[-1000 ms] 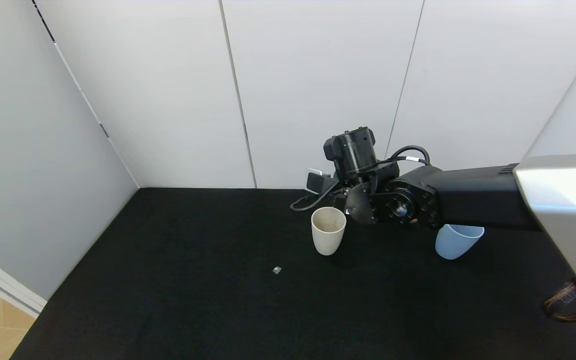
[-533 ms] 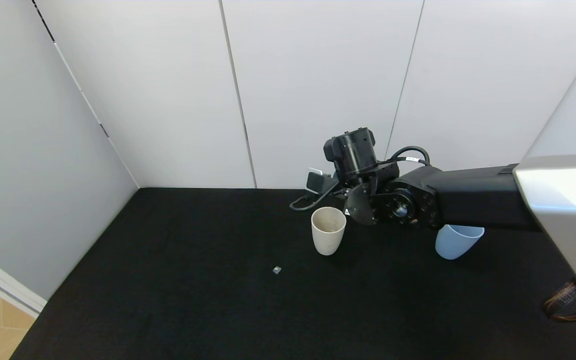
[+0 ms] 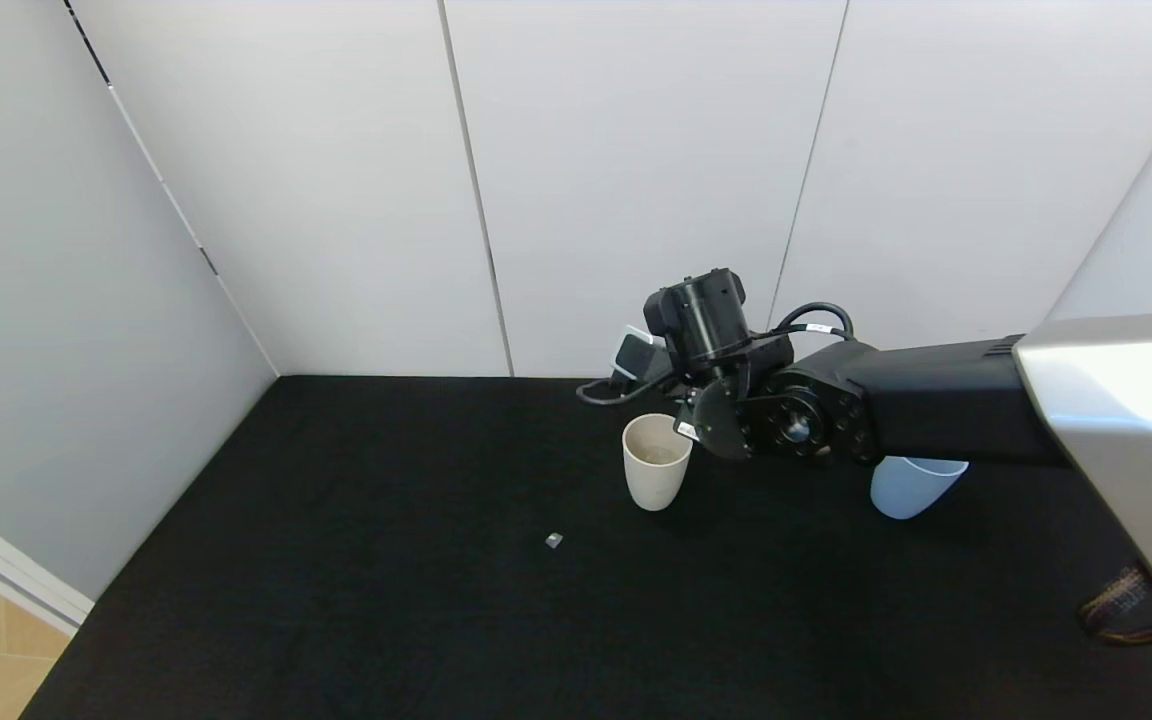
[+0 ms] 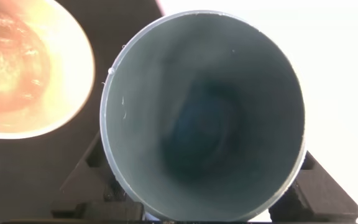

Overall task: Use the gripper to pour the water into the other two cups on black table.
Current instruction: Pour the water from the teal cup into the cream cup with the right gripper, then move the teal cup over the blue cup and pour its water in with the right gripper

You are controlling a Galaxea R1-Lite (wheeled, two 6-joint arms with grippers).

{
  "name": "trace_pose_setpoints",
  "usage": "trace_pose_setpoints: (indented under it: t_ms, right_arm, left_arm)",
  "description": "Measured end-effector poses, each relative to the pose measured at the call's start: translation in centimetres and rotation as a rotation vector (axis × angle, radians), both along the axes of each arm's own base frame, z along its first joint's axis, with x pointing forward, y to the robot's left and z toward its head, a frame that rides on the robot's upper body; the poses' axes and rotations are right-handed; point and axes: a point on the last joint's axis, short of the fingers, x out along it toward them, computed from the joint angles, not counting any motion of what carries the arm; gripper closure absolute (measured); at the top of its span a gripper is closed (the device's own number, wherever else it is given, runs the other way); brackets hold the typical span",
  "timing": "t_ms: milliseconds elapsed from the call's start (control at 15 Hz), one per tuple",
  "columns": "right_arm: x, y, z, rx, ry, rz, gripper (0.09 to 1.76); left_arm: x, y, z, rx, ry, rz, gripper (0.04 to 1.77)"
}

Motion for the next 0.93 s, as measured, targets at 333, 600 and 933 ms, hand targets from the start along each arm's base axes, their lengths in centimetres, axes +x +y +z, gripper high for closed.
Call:
trace_pose_setpoints:
  t_ms: [333, 600, 933]
  right_arm:
    - [-0.7, -0.7, 0.6, 0.16, 0.05, -0.036, 0.65]
    - [-1.8, -3.8, 4.4, 0.278, 0.069, -0.067, 0.65]
    - [-1.9, -12.9, 9.5, 0.42, 0.072, -0.161, 0.65]
  left_arm:
    - [0.0, 0.0, 0.0, 0.0, 0.0, 0.0, 0.09]
    - [0.0, 0.0, 0.0, 0.0, 0.0, 0.001, 0.09]
    - [0.0, 0.0, 0.0, 0.0, 0.0, 0.001, 0.09]
